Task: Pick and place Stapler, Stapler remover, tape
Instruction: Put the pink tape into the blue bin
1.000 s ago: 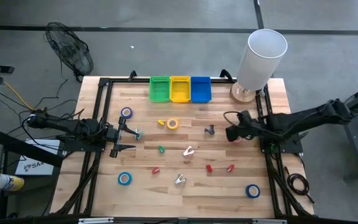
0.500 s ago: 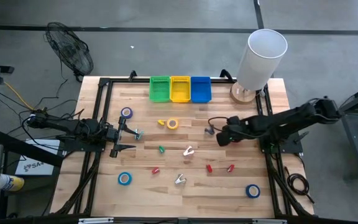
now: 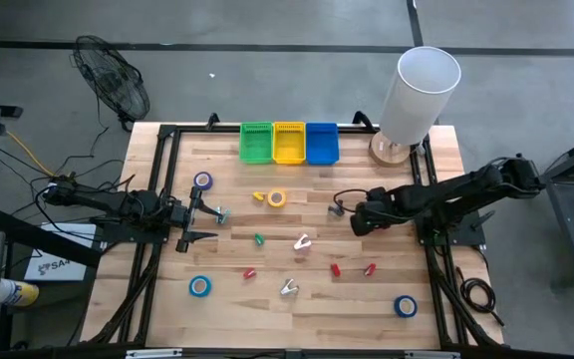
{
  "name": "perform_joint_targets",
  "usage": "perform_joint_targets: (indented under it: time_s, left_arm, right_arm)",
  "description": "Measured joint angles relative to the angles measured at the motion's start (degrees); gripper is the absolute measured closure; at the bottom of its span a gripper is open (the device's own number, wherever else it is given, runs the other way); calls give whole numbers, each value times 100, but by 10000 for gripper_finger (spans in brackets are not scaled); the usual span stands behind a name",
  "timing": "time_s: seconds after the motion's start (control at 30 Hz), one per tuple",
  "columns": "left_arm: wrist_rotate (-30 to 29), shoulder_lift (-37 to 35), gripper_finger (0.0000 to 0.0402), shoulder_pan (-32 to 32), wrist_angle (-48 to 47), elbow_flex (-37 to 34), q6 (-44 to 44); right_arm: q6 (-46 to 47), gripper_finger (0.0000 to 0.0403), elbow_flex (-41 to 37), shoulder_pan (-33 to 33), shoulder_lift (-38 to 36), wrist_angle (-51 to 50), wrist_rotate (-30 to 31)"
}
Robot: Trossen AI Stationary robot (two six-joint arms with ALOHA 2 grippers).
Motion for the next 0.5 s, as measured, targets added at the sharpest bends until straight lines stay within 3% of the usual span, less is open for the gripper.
perform_joint_targets:
  time_s: [0.27,0.5]
  left_arm:
    - [0,-1,143,0,1,1,0]
    - [0,-1,143,0,1,0,0]
  right_arm:
    - [-755,166,0,0,55,-42,-83]
    - [-865,166,-2,-5,646,-2,-311]
